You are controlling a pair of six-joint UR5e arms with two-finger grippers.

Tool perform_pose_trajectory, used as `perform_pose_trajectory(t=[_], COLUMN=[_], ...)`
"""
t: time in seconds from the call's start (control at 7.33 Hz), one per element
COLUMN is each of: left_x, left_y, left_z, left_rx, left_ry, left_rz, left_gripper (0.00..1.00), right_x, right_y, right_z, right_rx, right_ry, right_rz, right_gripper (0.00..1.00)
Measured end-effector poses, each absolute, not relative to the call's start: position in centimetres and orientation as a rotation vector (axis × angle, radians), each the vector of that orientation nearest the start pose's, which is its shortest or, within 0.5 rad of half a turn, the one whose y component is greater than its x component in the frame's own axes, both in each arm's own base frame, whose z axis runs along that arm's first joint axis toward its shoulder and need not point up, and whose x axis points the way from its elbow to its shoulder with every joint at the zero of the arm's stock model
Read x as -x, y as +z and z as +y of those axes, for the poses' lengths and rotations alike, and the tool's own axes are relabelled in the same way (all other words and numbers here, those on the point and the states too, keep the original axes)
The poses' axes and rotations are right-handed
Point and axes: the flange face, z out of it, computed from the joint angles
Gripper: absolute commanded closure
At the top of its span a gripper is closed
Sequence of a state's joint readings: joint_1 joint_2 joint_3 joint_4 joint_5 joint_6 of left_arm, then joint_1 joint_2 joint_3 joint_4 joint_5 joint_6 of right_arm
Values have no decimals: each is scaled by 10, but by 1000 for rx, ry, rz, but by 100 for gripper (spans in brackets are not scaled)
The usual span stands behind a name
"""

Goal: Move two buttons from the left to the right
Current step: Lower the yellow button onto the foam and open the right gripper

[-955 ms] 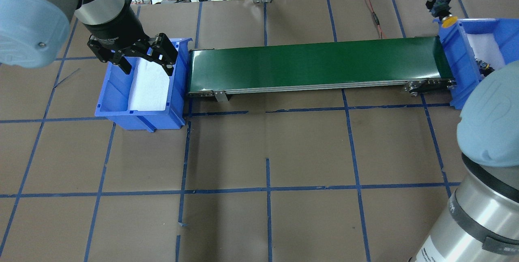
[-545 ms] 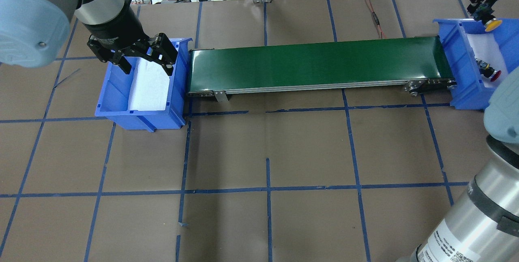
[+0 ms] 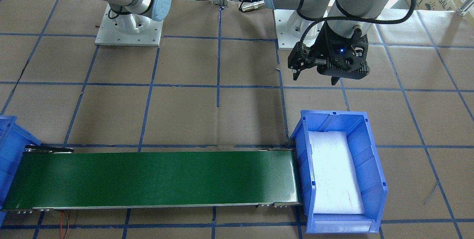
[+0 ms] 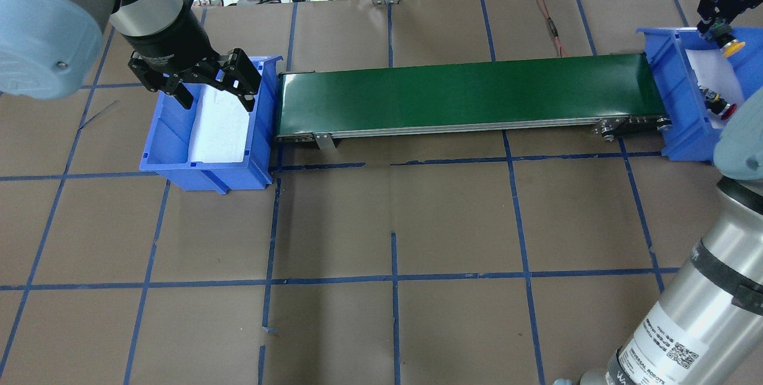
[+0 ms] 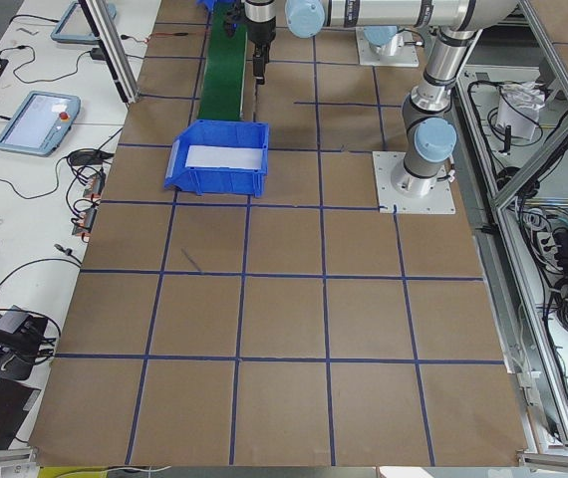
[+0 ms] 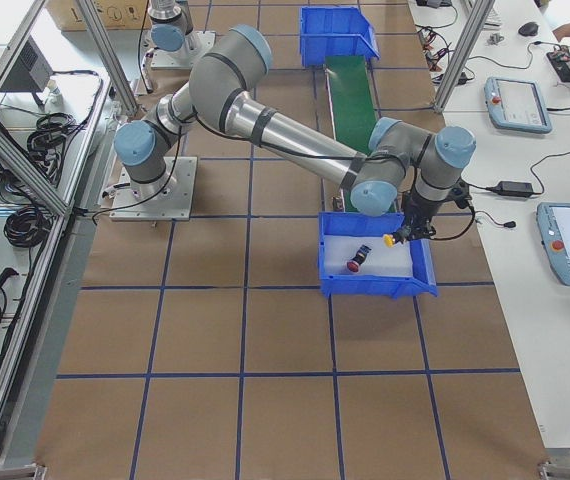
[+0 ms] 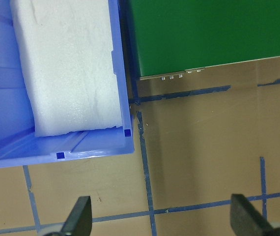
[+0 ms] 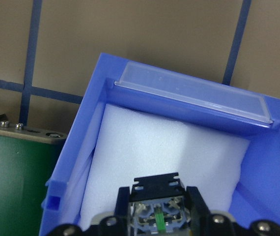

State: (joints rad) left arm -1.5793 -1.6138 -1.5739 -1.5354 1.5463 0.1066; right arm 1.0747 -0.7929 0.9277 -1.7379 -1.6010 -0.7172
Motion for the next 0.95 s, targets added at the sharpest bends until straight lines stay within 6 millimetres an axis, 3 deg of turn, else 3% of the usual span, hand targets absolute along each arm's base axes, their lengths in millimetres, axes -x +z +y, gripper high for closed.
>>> perform_pose_trajectory(t=[0.55, 0.95], left_x=[140, 140], left_y=[468, 468], left_z=[-507, -507], left_rx=[-182, -182], left_ry=[17, 17], left_rz=[3161, 3160], left_gripper=[0, 0], right_x=[280, 283], right_y=[279, 256], right_z=[-752, -752], right_rx=[328, 318], right_ry=[68, 119], right_rz=[3130, 3110], right_gripper=[89, 66])
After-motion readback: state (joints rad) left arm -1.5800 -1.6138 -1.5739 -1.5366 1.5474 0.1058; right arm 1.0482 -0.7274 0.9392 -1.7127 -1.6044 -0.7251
